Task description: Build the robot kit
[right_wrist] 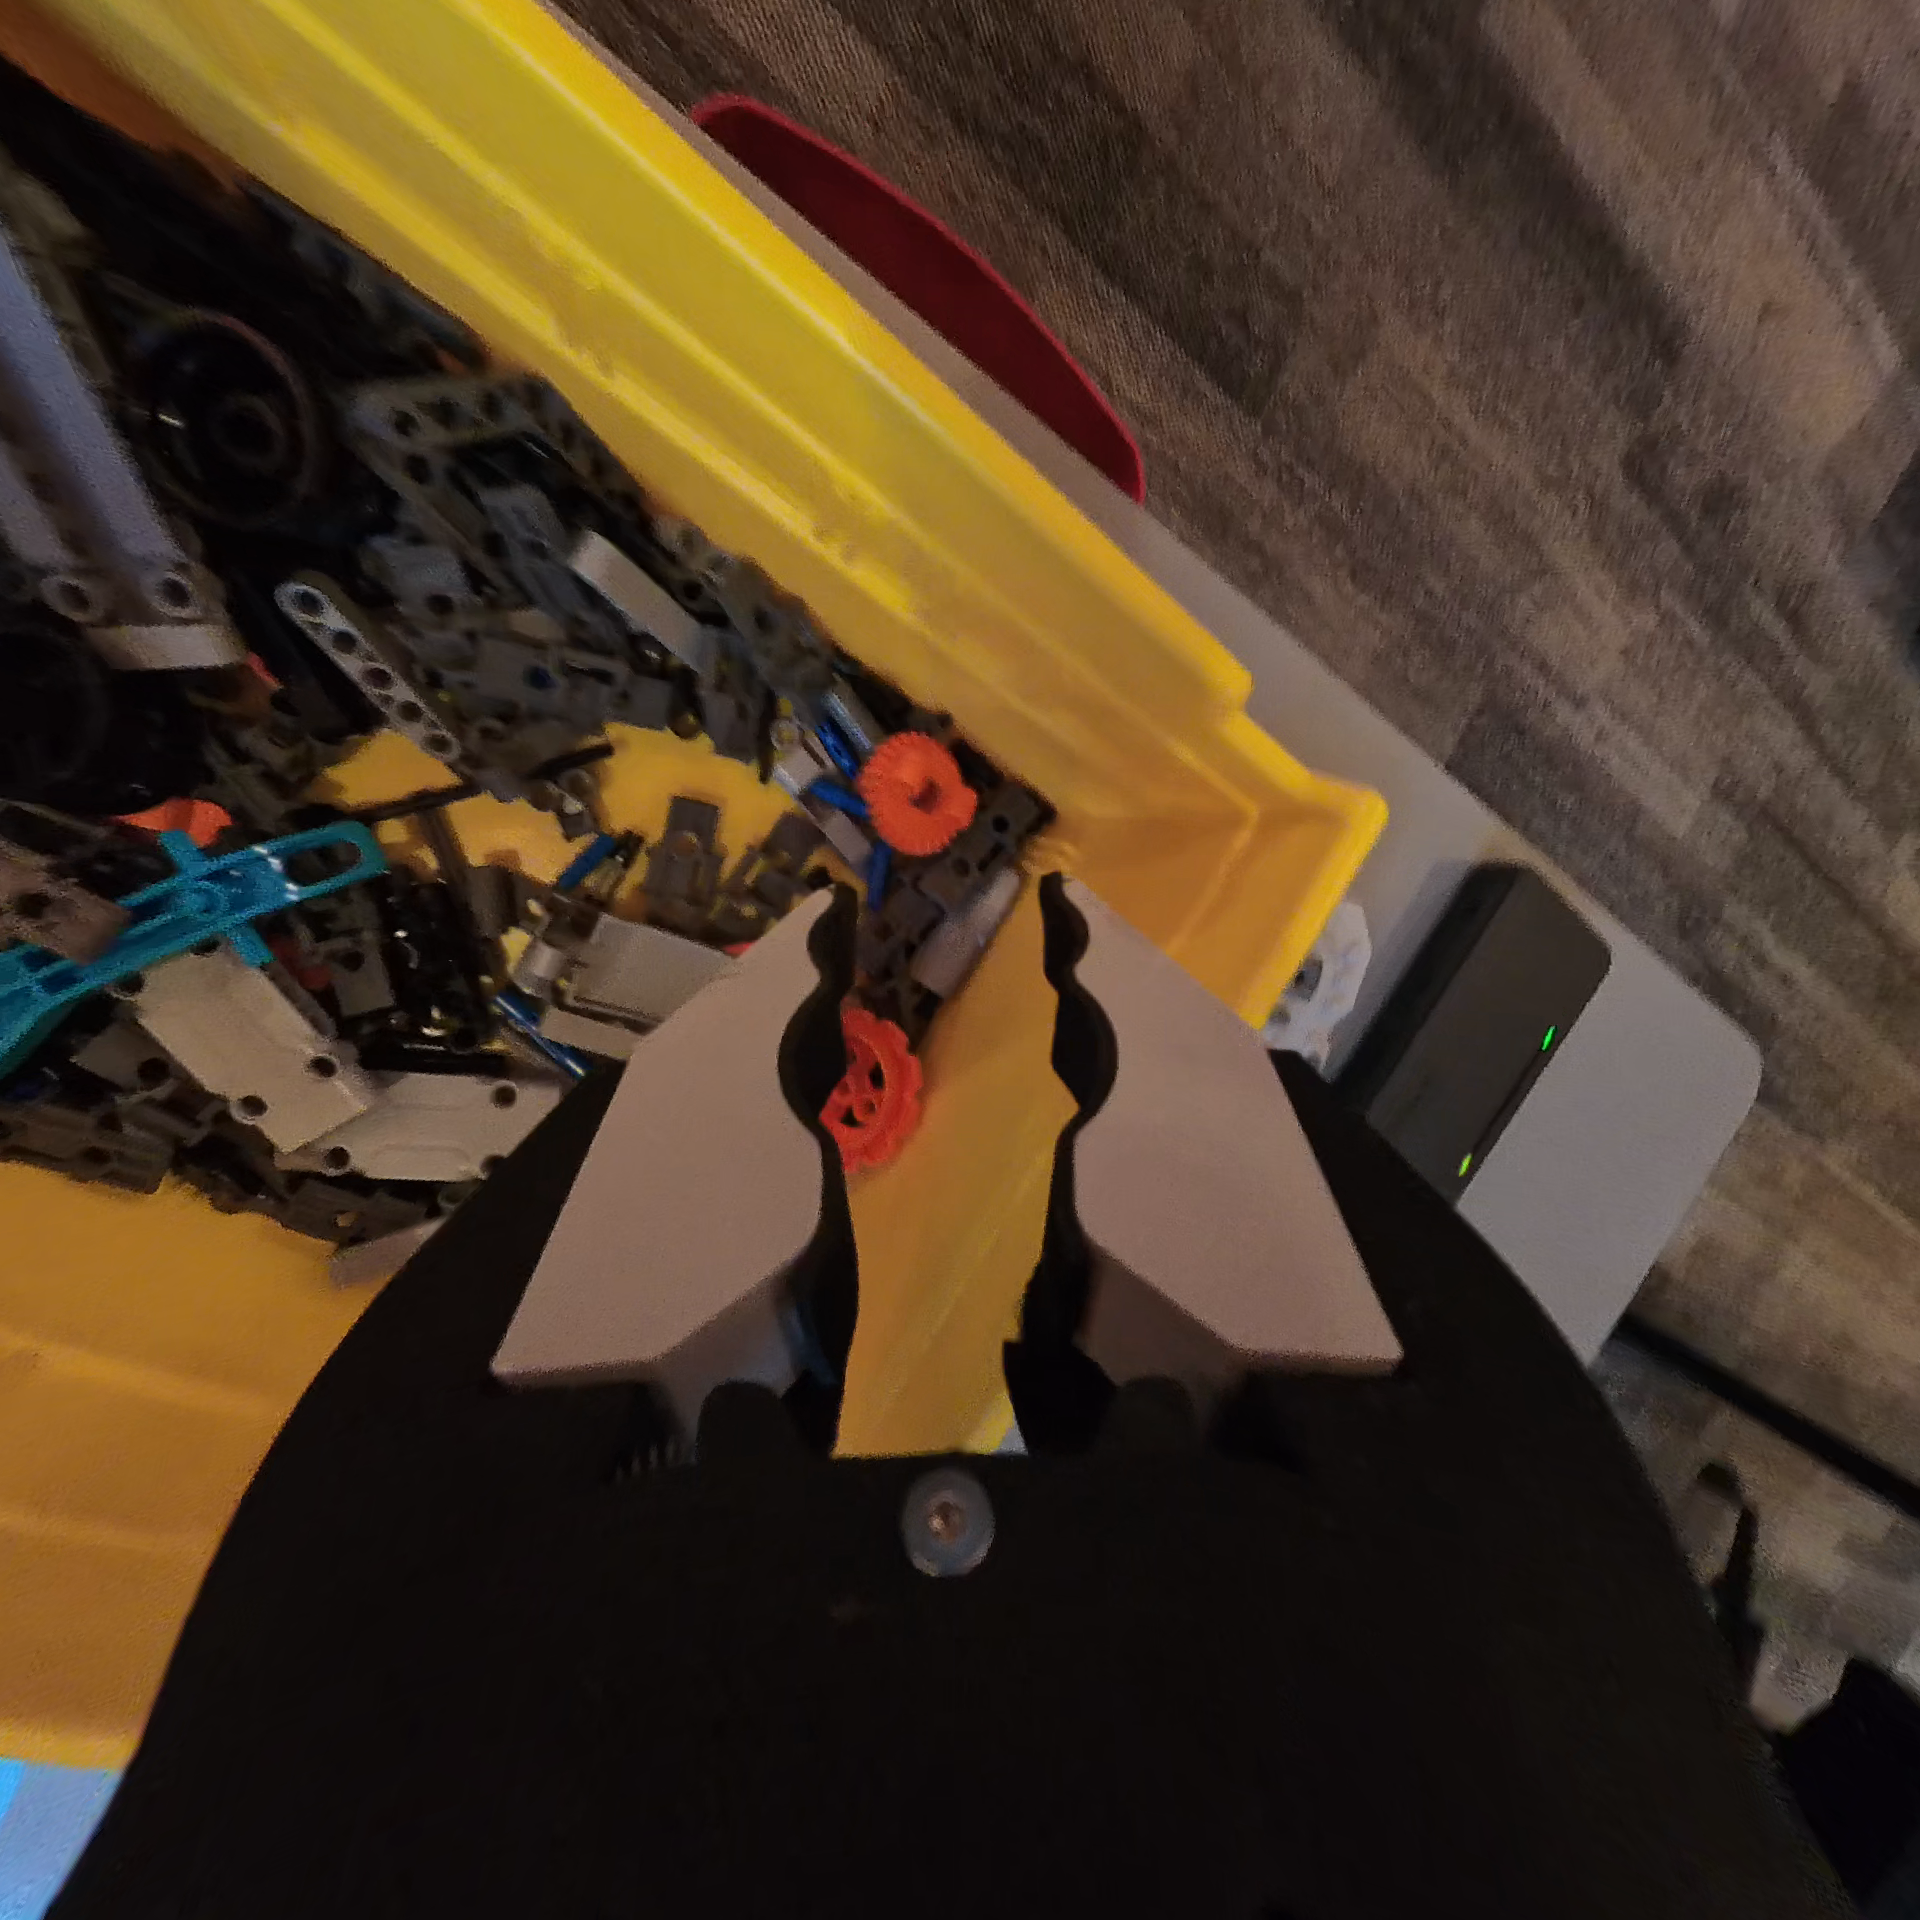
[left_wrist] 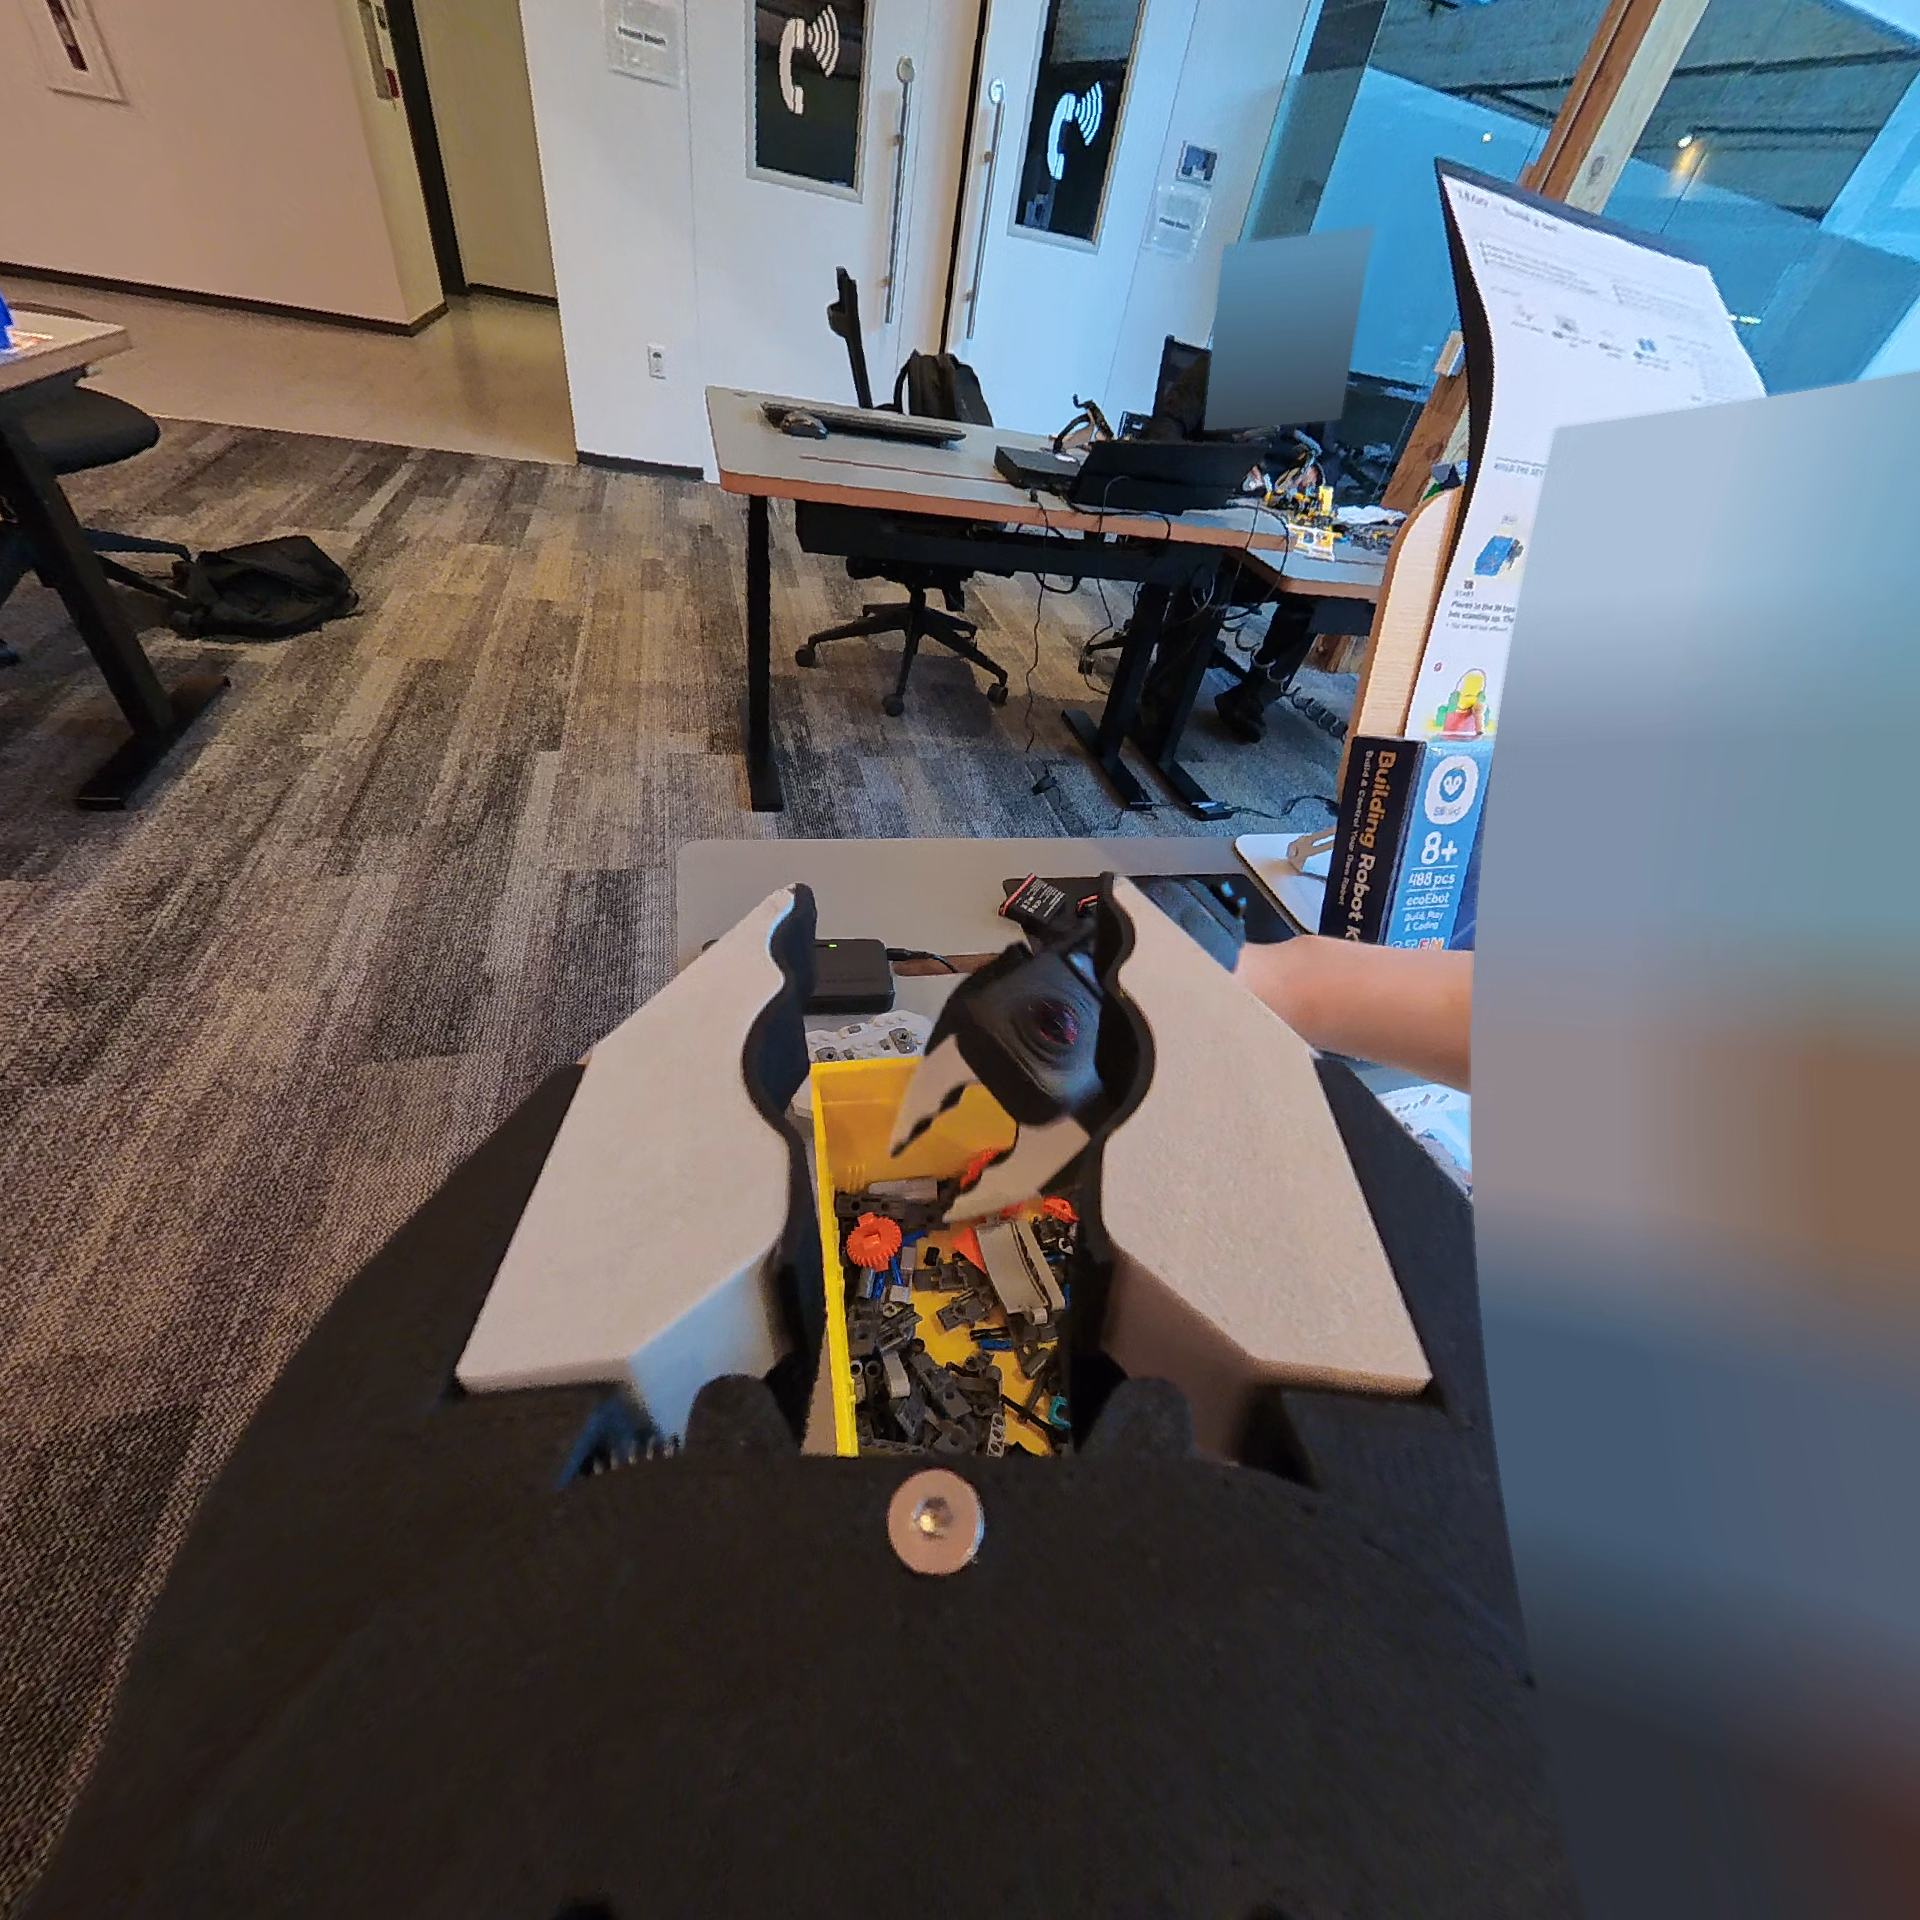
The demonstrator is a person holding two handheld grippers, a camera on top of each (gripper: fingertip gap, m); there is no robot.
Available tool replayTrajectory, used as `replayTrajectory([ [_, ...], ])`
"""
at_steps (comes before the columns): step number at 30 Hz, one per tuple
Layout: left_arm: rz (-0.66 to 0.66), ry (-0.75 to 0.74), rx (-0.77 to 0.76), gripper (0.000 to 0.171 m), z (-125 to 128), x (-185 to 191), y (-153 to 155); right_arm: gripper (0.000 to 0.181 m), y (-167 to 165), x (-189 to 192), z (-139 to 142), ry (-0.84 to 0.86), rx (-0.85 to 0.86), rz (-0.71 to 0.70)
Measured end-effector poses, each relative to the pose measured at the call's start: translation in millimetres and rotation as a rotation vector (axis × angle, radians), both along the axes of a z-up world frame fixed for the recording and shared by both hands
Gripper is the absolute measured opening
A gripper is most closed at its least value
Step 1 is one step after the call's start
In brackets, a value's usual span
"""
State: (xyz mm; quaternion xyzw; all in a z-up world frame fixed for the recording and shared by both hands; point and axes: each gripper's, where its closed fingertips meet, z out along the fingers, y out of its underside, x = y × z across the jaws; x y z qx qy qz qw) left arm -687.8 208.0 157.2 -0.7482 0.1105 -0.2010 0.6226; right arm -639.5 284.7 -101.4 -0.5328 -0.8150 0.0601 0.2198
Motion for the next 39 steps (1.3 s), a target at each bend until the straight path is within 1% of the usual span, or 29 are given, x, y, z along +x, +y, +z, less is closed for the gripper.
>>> replayTrajectory([
  [2,0.001,-0.006,0.005,0.05,1.2,-1.3,-0.7,0.031,-14.3,-4.1,-1.2,-0.01,0.008,0.085],
  [3,0.002,-0.009,0.006,0.051,1.5,-1.8,-0.5,0.031,-16.6,-2.9,-6.7,-0.04,0.013,0.098],
  [6,-0.003,-0.003,-0.002,0.051,-0.3,-0.6,0.0,0.035,-13.3,1.2,-28.9,-0.138,0.006,0.069],
  [8,-0.005,0.001,-0.003,0.051,-0.6,0.3,-0.1,0.035,-3.3,-1.4,-35.8,-0.165,0.088,0.078],
  [10,-0.006,0.001,-0.002,0.05,-0.5,0.3,-0.3,0.035,2.6,-3.8,-39.0,-0.206,0.195,0.149],
  [11,-0.005,-0.001,-0.002,0.051,-0.5,-0.3,-0.2,0.034,0.9,-5.6,-41.0,-0.22,0.204,0.174],
  [12,-0.004,-0.004,-0.003,0.051,-0.4,-0.8,0.1,0.035,-1.8,-7.7,-44.1,-0.231,0.186,0.181],
  [14,-0.006,-0.007,-0.006,0.051,-1.0,-0.9,0.4,0.048,-3.3,-8.7,-53.6,-0.278,0.139,0.148],
  [15,-0.006,-0.005,-0.008,0.051,-1.4,-0.8,0.6,0.042,-3.9,-6.6,-56.4,-0.317,0.112,0.128],
  [16,-0.007,-0.003,-0.008,0.051,-1.6,-0.5,0.5,0.045,-3.2,-7.2,-56.7,-0.331,0.098,0.11],
  [17,-0.009,-0.001,-0.008,0.051,-1.5,0.1,0.2,0.044,-3.5,-6.7,-57.4,-0.349,0.084,0.1],
  [18,-0.01,0.001,-0.008,0.051,-1.5,0.4,-0.1,0.038,-6.0,-4.8,-58.5,-0.366,0.06,0.094],
  [20,-0.009,0.0,-0.006,0.051,-1.1,-0.2,-0.6,0.014,-14.2,3.9,-61.3,-0.413,0.004,0.094],
  [21,-0.009,-0.004,-0.005,0.051,-0.7,-0.9,-0.9,0.006,-19.5,8.9,-62.7,-0.432,-0.022,0.1],
  [22,-0.009,-0.008,-0.004,0.051,-0.5,-1.6,-1.0,0.005,-22.3,10.5,-62.2,-0.425,-0.026,0.104],
  [25,-0.009,-0.014,0.0,0.05,0.6,-3.1,-2.0,0.005,-44.5,27.5,-60.2,-0.45,-0.102,0.123],
  [27,-0.012,-0.016,0.004,0.05,1.3,-3.0,-2.7,0.005,-72.4,42.3,-55.4,-0.466,-0.217,0.151],
  [30,-0.01,-0.016,0.003,0.051,1.3,-2.8,-2.7,0.007,-89.0,53.7,-47.2,-0.45,-0.28,0.178],
  [31,-0.01,-0.015,0.003,0.051,1.2,-2.4,-2.7,0.019,-87.1,47.7,-44.0,-0.406,-0.286,0.165],
  [32,-0.01,-0.012,0.003,0.051,1.2,-2.0,-2.8,0.027,-83.0,36.9,-40.0,-0.345,-0.296,0.139],
  [33,-0.01,-0.009,0.003,0.051,1.1,-1.5,-2.8,0.027,-76.5,24.2,-35.7,-0.282,-0.303,0.106],
  [35,-0.011,-0.005,0.001,0.051,0.5,-0.5,-2.3,0.026,-52.5,-2.6,-31.4,-0.163,-0.247,0.031],
  [36,-0.011,-0.003,-0.001,0.051,0.0,0.0,-1.9,0.026,-44.7,-11.0,-33.1,-0.138,-0.238,0.004],
  [38,-0.011,0.0,-0.006,0.051,-1.2,0.3,-0.8,0.031,-49.8,-16.6,-43.0,-0.168,-0.307,-0.011],
  [39,-0.012,-0.001,-0.009,0.051,-1.8,0.4,-0.3,0.034,-48.3,-17.2,-49.6,-0.188,-0.297,-0.024],
])
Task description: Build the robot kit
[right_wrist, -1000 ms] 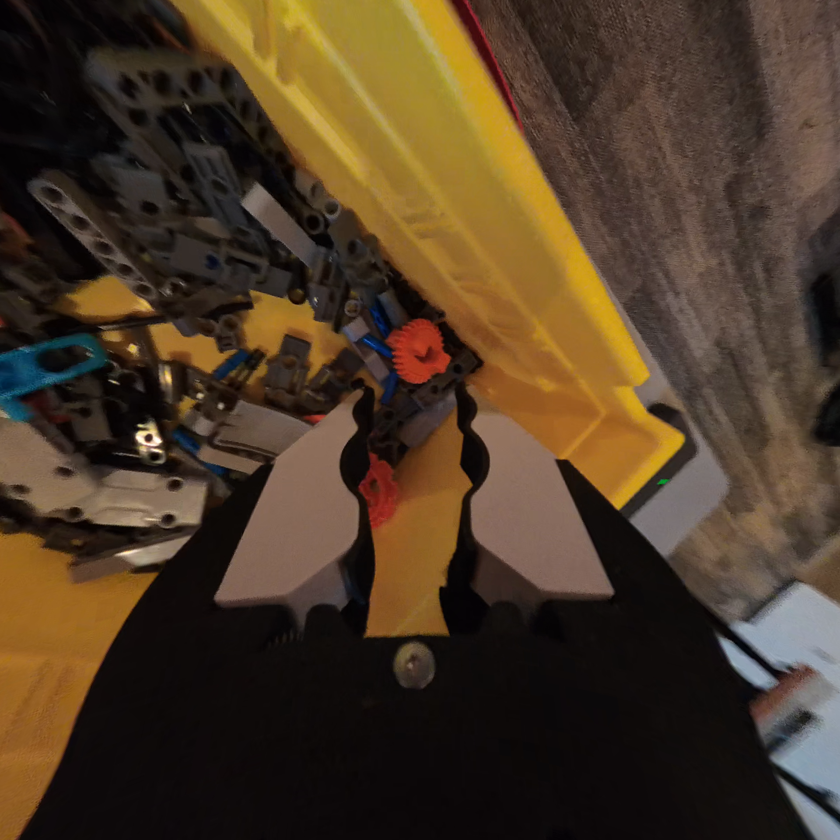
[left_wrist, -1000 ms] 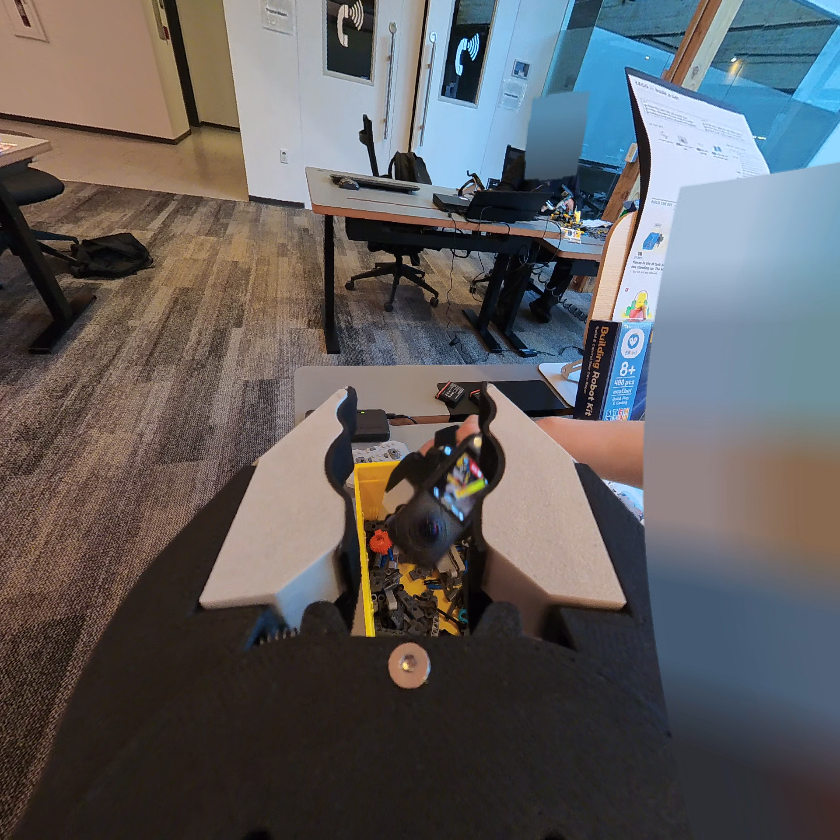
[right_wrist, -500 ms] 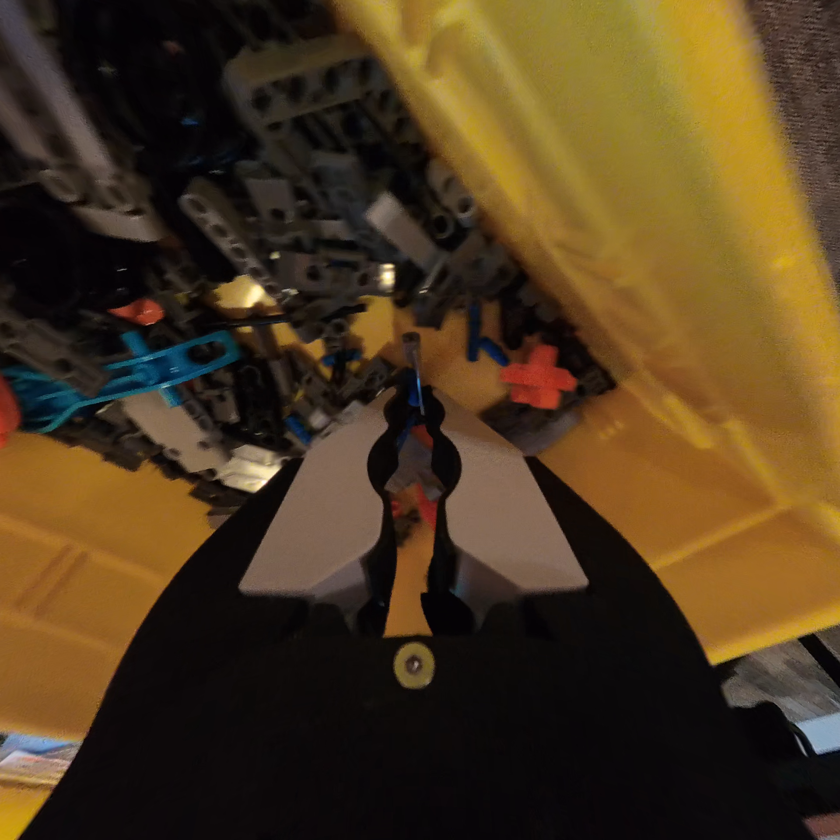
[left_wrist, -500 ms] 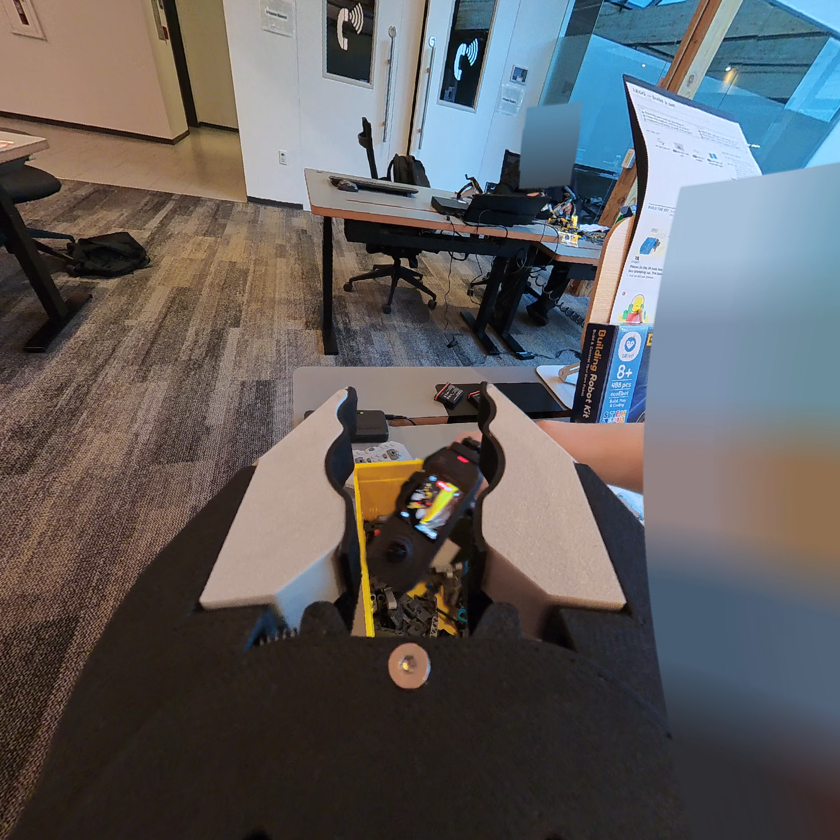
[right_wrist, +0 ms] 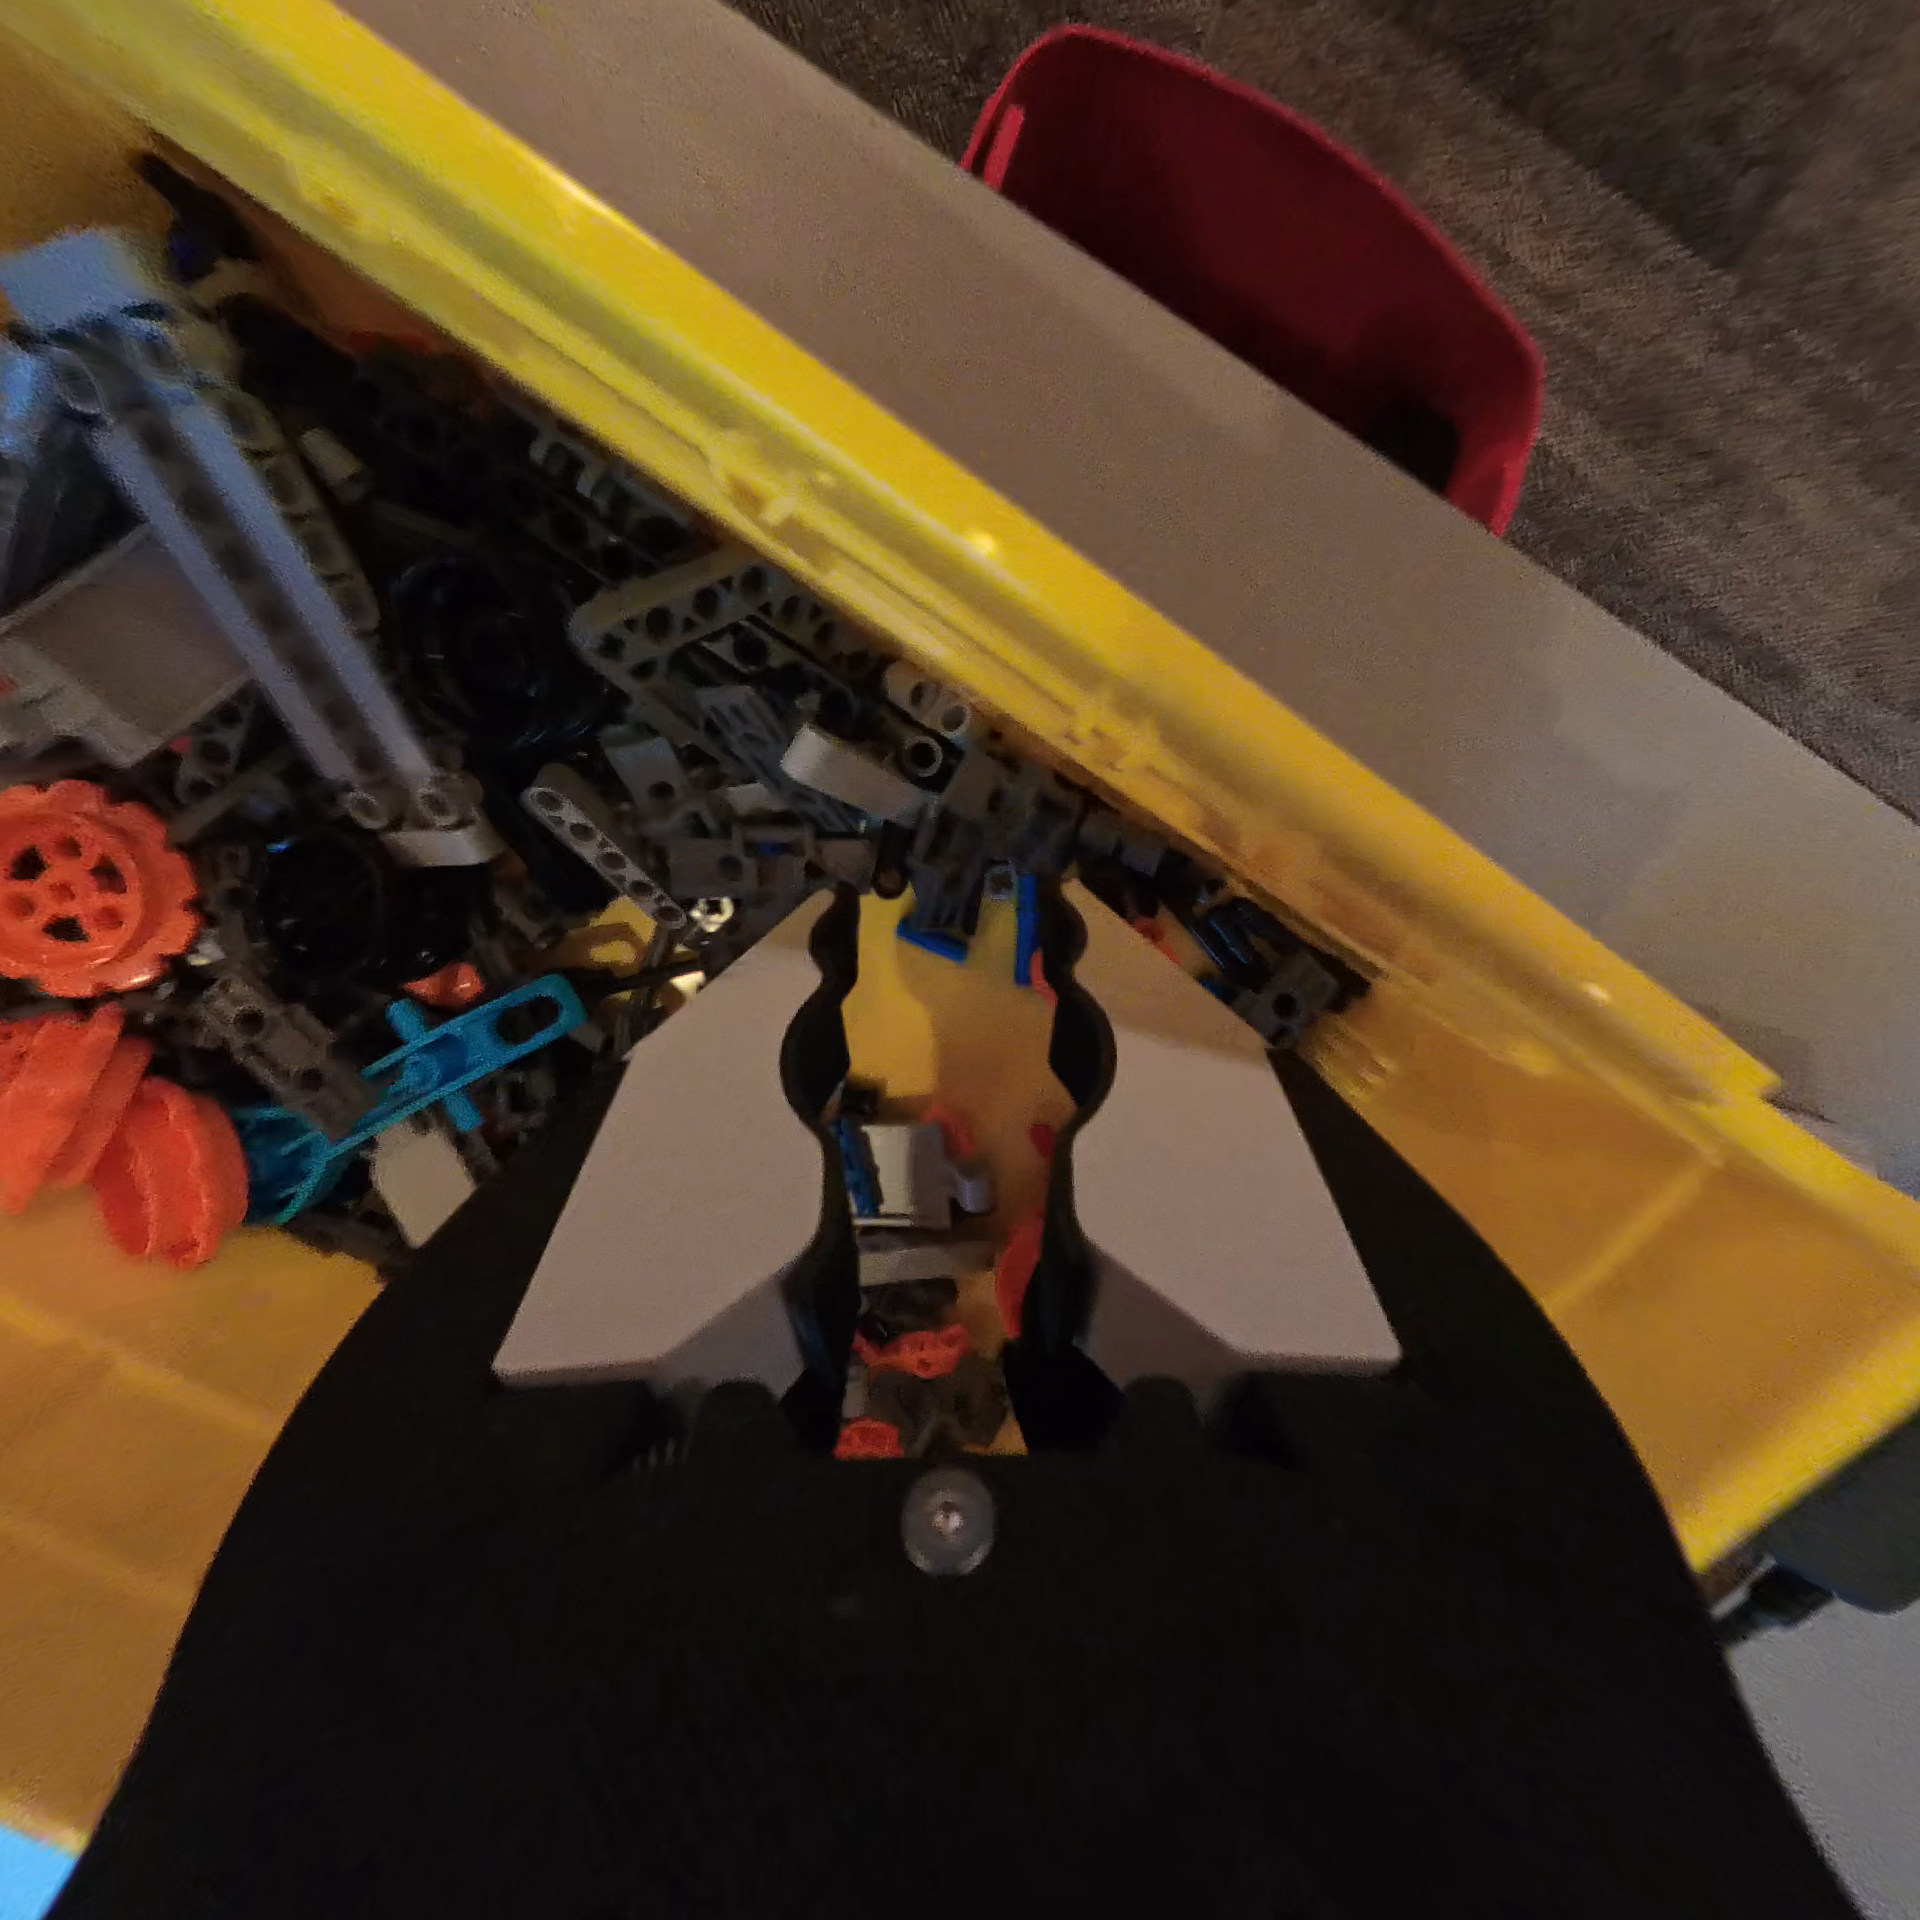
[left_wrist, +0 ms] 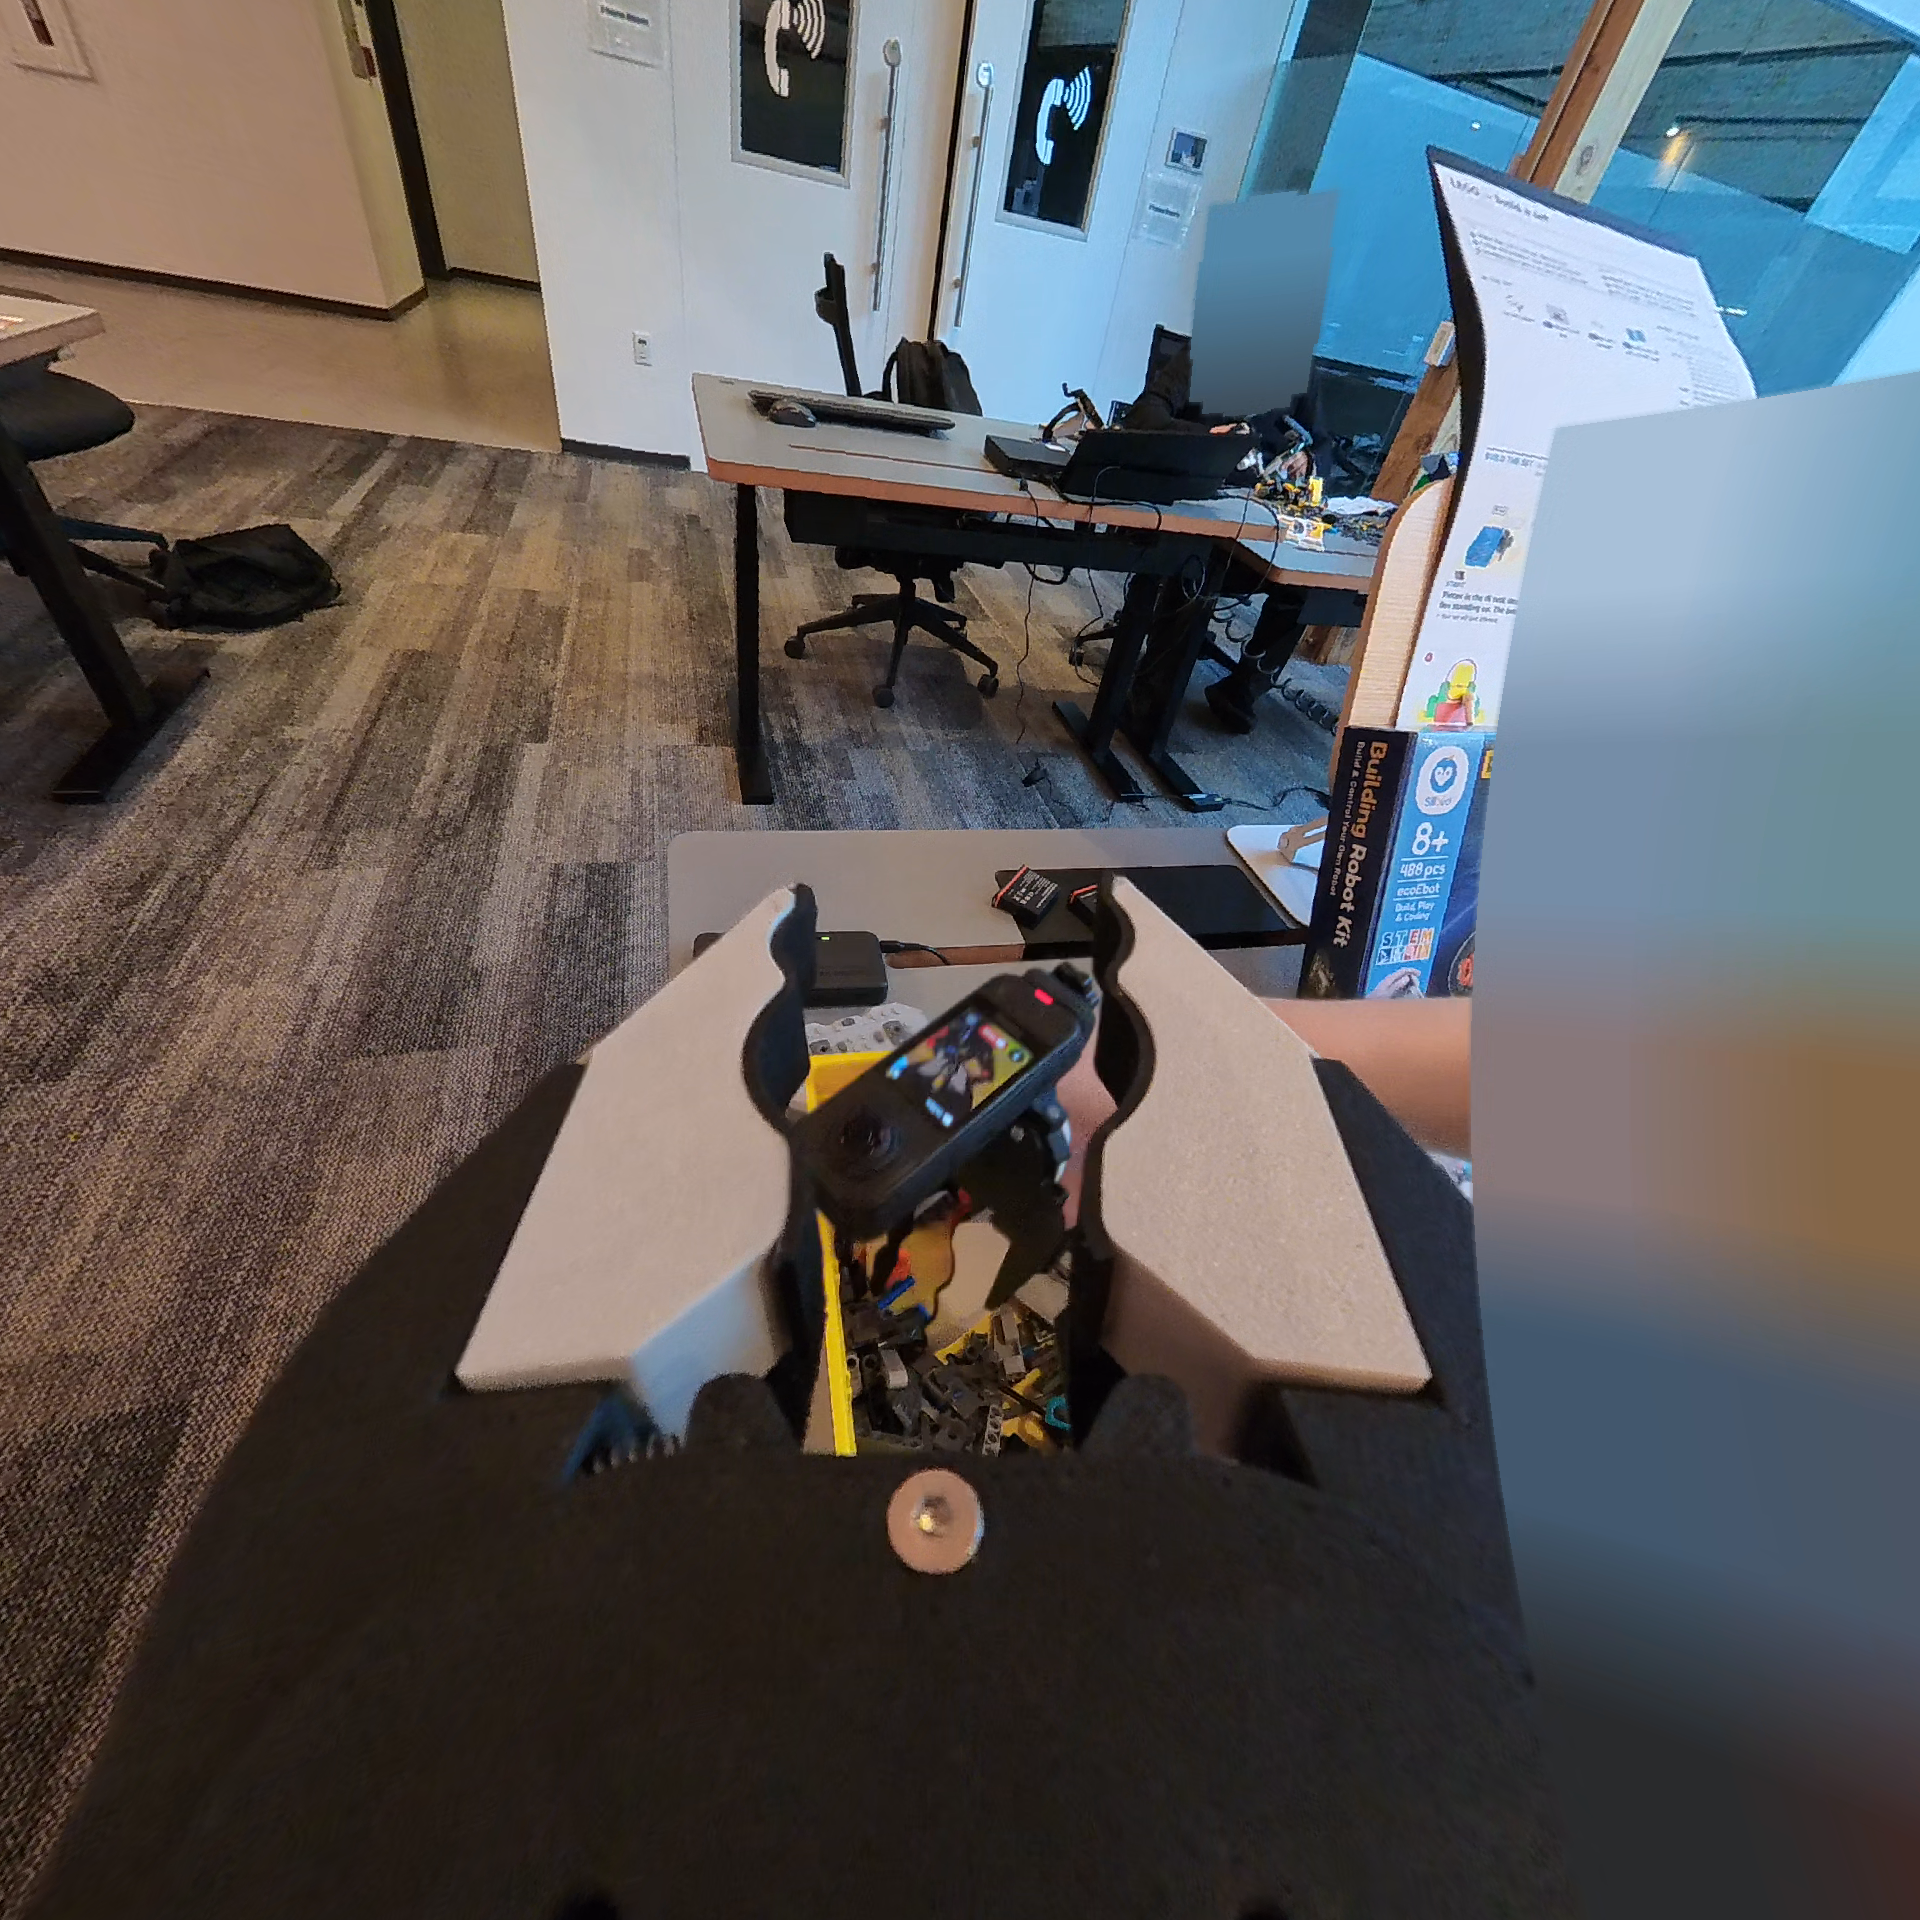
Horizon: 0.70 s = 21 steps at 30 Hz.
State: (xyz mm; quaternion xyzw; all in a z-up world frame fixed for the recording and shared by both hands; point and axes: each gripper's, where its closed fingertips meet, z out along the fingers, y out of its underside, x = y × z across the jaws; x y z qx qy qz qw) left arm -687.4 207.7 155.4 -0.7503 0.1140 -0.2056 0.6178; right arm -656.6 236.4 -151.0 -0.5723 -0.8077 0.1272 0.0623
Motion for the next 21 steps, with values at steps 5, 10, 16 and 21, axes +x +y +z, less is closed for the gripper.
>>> replayTrajectory([
  [5,-0.003,0.001,-0.002,0.051,-0.5,0.3,-0.1,0.009,-14.2,19.0,-10.2,-0.068,0.028,0.101],
  [10,-0.006,-0.001,0.003,0.05,0.8,0.3,-1.9,0.02,-43.0,52.4,2.9,-0.134,-0.094,0.176],
  [16,-0.007,-0.002,0.0,0.05,0.2,-0.1,-1.5,0.019,1.9,40.8,9.7,-0.058,0.019,0.07],
  [21,-0.009,0.0,-0.004,0.05,-0.6,0.4,-1.2,0.017,-1.0,39.7,3.6,-0.076,0.031,0.095],
])
